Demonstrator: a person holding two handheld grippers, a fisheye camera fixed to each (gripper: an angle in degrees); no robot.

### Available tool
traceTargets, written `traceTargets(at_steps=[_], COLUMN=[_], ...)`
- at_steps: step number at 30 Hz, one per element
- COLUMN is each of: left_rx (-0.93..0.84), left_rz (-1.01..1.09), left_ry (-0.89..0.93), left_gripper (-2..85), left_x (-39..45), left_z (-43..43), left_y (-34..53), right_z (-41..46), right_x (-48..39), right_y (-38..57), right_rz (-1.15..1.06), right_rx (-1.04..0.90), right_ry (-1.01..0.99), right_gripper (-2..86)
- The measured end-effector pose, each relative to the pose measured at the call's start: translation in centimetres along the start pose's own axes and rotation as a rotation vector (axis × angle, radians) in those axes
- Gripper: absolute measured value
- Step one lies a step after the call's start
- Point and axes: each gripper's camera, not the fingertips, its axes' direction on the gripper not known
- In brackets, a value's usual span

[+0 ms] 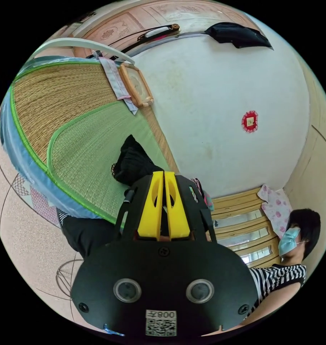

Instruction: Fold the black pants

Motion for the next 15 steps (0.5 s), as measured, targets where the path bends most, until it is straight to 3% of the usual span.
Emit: traceTargets(at_steps=[5,15], left_rx=[-0.04,-0.006], left_rz=[-0.07,-0.078], left_ry=[-0.124,-0.005], left_gripper=[0.1,0.1], left_x=[-2.9,-3.4], left_z=[-1.8,-5.5], left_y=[2.3,5.1], right_z=[-1.4,-3.9], right_x=[1.4,0.1], right_y=[-0.6,-1.0], right_rz=[0.04,0.033], right_rx=[0.016,0.048], right_ry=[0.037,0.025], right_gripper=[0.0,0.0])
